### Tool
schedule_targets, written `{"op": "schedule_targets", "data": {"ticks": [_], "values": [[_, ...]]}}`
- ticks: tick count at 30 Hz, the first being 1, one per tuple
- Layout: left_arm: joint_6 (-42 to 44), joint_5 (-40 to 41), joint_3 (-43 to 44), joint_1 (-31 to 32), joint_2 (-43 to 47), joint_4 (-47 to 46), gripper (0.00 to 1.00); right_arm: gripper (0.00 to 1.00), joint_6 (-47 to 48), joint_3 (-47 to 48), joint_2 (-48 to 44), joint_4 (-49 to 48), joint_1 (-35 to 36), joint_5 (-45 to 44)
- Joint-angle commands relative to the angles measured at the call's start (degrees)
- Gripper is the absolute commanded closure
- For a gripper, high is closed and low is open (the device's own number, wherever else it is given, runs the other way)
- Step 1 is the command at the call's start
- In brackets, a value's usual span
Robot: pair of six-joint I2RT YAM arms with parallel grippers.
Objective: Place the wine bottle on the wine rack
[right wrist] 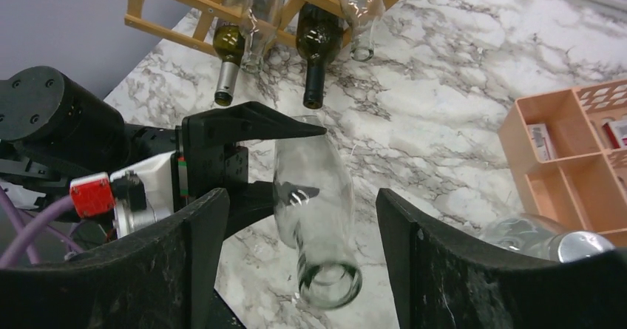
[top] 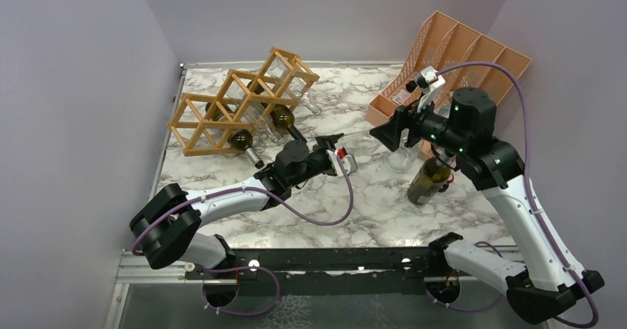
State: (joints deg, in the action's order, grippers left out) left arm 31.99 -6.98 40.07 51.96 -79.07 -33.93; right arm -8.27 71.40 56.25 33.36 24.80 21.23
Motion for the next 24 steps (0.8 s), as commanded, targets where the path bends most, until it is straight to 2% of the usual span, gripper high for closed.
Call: {"op": "schedule_targets", "data": {"ticks": [1, 6, 8, 24], "values": [[22.42, -4.30, 2.49, -0.02, 2.55, -4.19, 1.00, 0.24, 5.09, 3.75, -0.36, 4.90, 0.25, -1.11], [35.75, -3.59, 3.80, -0.02, 1.99, -4.02, 1.00, 0.23, 7.75, 3.81, 1.14, 8.61, 0.21, -0.29], [38.58, -4.41, 4.35, 0.02, 1.90, -3.71, 1.00, 0.23, 8.21, 3.26, 1.84, 9.58, 0.25, 0.88], [46.66, -6.52, 8.50, -0.02, 0.15, 1.92, 1.00, 0.24, 8.07, -4.43, 4.01, 8.55, 0.21, 6.64]]}}
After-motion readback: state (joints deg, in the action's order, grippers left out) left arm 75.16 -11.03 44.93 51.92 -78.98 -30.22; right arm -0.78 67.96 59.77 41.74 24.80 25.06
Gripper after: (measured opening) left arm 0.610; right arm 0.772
